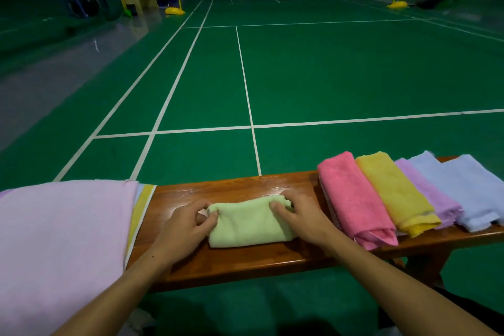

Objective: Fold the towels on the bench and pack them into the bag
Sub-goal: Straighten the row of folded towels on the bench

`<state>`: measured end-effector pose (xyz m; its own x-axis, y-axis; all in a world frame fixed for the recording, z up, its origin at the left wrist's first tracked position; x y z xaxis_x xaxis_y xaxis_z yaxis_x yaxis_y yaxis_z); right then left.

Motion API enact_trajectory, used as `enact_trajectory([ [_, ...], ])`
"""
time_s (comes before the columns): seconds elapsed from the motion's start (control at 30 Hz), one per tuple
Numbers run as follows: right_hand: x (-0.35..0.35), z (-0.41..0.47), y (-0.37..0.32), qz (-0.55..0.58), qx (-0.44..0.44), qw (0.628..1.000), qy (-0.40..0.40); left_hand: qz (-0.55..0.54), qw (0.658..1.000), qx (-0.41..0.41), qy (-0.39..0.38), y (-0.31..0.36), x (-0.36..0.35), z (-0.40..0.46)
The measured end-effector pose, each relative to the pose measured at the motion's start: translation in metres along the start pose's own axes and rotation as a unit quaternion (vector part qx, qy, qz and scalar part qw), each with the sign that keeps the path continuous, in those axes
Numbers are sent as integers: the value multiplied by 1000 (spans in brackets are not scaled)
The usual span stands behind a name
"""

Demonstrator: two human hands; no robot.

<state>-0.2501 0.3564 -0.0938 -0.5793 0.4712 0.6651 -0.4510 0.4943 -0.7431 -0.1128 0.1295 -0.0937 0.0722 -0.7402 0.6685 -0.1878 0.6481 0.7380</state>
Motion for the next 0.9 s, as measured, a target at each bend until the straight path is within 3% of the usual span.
enact_trajectory([
  [0.13,-3,6,6,-100,-70,992,16,38,998,53,15,-8,-3,5],
  [0.27,5,1,8,-224,-134,964,50,163,982,67,67,-7,6,5],
  [0.4,-5,3,-28,-326,40,941,84,241,958,-100,114,22,1,2],
  [0.5,-42,1,-39,-333,131,933,-24,306,933,-181,61,31,-23,5],
  [0.6,-58,0,-22,-347,76,928,-116,307,944,-119,22,12,-27,12],
  [0.77,-33,-2,-21,-341,31,935,-88,195,980,-30,34,-5,-7,9],
  [0.9,-35,-5,-27,-281,13,955,-90,171,984,50,27,-9,-3,10],
])
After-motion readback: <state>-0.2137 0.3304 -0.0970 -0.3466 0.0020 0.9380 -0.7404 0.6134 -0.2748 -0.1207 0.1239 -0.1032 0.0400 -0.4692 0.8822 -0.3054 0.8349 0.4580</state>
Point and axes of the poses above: each hand's wrist, its own z-axis towards the middle knuckle, its own x-axis out of the back of the hand, y = z × x, the point moved 8 cm from there along z, towards the middle knuckle, and after that the axes turned 10 degrees about -y, right-handed, at the moved point
